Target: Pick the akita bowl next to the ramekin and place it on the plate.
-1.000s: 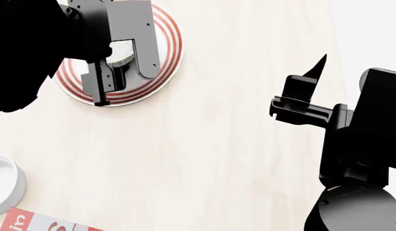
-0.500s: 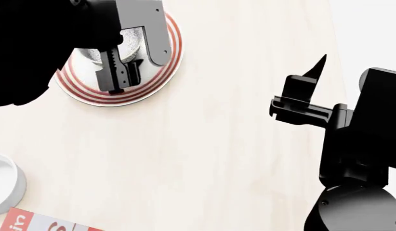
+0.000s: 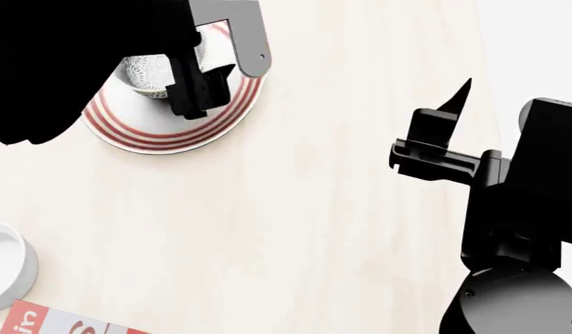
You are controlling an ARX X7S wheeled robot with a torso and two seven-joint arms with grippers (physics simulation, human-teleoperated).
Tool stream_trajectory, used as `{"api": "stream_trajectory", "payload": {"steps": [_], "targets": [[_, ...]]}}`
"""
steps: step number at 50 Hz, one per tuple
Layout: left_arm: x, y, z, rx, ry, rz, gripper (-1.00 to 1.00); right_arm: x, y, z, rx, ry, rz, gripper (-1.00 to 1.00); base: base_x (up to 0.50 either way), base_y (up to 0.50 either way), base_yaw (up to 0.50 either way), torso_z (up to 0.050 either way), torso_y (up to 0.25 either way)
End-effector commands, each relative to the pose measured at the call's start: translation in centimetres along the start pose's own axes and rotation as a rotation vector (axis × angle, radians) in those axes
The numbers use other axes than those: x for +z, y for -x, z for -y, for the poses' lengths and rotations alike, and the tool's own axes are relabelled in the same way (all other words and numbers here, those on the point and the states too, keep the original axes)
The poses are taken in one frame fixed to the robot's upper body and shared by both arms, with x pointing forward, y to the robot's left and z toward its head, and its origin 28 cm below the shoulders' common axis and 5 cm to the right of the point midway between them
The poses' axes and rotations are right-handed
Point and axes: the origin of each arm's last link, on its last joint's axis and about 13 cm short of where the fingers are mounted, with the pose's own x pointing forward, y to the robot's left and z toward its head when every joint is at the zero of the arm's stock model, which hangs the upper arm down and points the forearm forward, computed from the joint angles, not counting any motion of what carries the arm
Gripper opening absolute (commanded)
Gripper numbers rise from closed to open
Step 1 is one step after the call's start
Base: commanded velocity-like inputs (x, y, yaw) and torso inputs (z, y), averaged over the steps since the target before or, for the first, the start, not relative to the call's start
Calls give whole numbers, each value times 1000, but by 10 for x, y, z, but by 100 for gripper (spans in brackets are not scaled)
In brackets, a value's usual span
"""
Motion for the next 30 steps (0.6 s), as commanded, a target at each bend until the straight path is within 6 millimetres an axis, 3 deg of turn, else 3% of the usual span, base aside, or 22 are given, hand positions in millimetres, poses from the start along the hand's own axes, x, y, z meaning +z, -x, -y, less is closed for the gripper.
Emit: {"api": "stream_trajectory", "payload": {"steps": [1,18,30], "targets": [[20,2,-2,3,-18,79,100,0,0,0,1,-15,11,100,0,0,0,0,0],[45,20,-19,92,-25,208,100,1,0,0,1,-14,11,100,0,0,0,0,0],[55,32,-31,203,72,310,100,-1,0,0,1,-12,13,100,0,0,0,0,0]]}}
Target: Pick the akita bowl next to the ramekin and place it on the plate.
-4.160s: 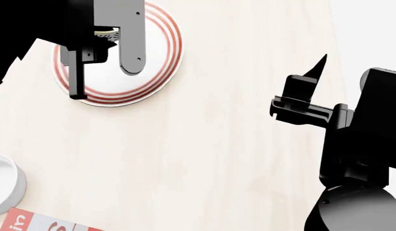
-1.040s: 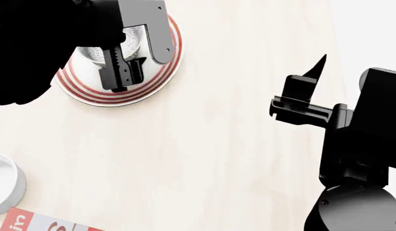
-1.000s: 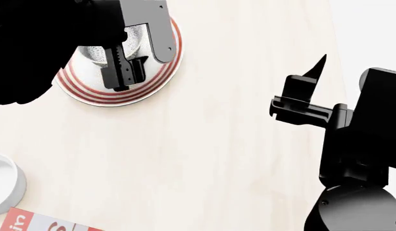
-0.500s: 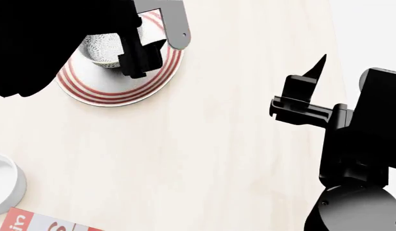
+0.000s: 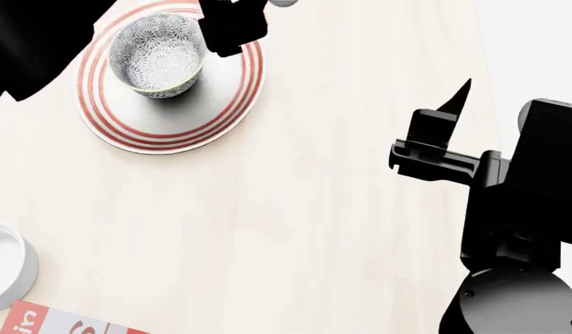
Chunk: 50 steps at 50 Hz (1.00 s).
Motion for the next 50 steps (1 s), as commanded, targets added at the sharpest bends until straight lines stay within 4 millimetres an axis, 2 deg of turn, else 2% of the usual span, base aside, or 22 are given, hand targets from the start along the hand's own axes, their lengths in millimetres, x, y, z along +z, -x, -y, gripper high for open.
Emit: {"api": "stream_trajectory", "payload": {"steps": [1,7,28,50], "targets": [[20,5,-6,68,71,113,100,0,0,0,2,-13,11,100,0,0,0,0,0],[19,15,-6,130,153,151,100,2,1,0,2,-12,12,100,0,0,0,0,0],[4,48,15,279,373,256,100,2,1,1,3,-11,13,100,0,0,0,0,0],[4,93,9,421,431,315,100,3,1,0,1,-11,12,100,0,0,0,0,0]]}}
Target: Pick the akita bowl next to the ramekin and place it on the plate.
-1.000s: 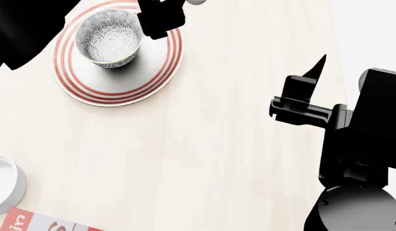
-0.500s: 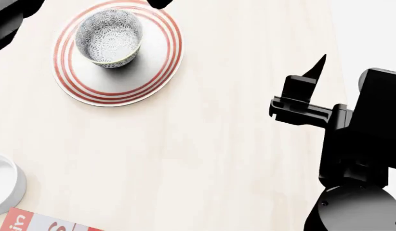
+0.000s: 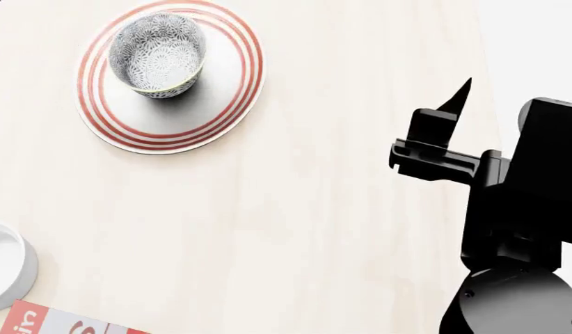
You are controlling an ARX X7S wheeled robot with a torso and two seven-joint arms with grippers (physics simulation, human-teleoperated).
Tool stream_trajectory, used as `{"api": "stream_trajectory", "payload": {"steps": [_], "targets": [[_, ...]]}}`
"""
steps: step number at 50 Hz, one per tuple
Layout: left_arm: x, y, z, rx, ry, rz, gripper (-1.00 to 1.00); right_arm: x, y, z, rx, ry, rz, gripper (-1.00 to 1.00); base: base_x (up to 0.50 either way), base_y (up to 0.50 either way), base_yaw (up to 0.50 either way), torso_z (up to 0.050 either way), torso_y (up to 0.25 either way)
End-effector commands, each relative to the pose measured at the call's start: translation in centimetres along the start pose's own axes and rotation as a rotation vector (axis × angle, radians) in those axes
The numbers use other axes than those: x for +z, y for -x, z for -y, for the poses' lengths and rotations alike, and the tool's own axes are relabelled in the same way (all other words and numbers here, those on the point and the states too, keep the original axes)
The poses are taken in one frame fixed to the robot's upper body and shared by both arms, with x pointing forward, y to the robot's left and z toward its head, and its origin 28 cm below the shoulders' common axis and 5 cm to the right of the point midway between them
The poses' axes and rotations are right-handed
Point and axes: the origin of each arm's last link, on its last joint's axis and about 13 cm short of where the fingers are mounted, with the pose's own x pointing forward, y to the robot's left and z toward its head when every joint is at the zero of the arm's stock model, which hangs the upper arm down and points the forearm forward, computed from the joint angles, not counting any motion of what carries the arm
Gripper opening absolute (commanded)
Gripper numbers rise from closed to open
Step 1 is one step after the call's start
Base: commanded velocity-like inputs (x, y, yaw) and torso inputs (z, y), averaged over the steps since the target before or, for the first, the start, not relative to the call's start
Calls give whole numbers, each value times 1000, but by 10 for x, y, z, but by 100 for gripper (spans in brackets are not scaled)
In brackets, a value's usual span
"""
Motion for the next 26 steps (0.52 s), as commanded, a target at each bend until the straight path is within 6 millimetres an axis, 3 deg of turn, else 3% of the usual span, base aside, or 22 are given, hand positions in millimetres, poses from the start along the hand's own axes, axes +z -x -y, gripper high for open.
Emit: {"api": "stream_trajectory", "payload": {"steps": [1,26], "targets": [[14,18,-5,31,39,68,100,1,1,0,1,-14,10,100,0,0,0,0,0],[37,56,-20,120,71,167,100,0,0,0,2,-13,13,100,0,0,0,0,0]]}}
